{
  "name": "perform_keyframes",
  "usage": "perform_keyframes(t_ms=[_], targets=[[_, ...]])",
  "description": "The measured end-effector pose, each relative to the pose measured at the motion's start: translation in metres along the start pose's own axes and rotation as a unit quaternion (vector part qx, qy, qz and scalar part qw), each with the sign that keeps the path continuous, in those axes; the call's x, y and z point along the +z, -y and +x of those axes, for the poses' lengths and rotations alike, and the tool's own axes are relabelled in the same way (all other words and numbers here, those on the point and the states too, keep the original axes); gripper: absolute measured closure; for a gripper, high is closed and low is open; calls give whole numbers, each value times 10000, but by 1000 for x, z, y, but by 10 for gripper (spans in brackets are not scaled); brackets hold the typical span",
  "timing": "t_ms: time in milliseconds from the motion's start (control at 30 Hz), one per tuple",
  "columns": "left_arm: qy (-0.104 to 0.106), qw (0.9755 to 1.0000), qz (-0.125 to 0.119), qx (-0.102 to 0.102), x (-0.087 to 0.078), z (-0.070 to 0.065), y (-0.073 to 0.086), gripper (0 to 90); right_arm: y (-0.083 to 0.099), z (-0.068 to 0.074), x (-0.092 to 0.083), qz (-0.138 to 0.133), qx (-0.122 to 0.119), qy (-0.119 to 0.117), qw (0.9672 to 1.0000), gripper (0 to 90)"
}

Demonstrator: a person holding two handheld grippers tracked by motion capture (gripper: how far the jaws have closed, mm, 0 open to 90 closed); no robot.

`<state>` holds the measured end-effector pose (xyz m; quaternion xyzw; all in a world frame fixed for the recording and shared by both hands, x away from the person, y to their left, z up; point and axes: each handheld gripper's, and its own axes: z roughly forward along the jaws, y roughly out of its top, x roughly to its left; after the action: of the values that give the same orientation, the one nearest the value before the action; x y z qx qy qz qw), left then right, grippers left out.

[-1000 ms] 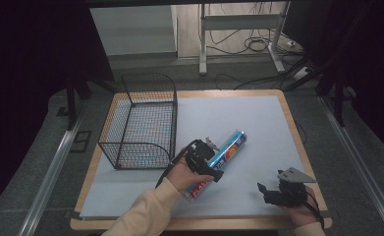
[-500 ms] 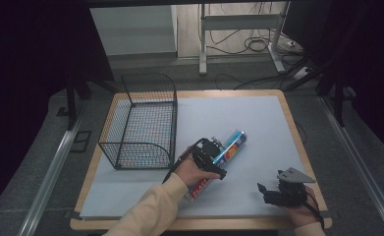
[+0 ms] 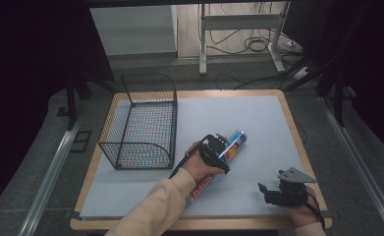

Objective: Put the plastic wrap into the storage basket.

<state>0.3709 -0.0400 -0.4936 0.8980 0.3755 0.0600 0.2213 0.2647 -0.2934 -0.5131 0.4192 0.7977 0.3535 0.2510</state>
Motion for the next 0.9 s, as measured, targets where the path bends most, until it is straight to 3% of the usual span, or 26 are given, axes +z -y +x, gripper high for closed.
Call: perform_keyframes(t_ms=[300,400,733,900], targets=[[-62,9998,191,-52,9,-1,-2,255,0,1,0,9,-31,32,10000,131],[-114,9998,156,-69,9,-1,-2,294,0,0,-1,11,-4,65,10000,134],[186,9994,189,-238,7,9,-2,306,0,-2,-3,-44,37,121,9999,144],[243,9994,167,-166,3,8,-3,310,-1,-2,-3,-55,37,108,9999,144]])
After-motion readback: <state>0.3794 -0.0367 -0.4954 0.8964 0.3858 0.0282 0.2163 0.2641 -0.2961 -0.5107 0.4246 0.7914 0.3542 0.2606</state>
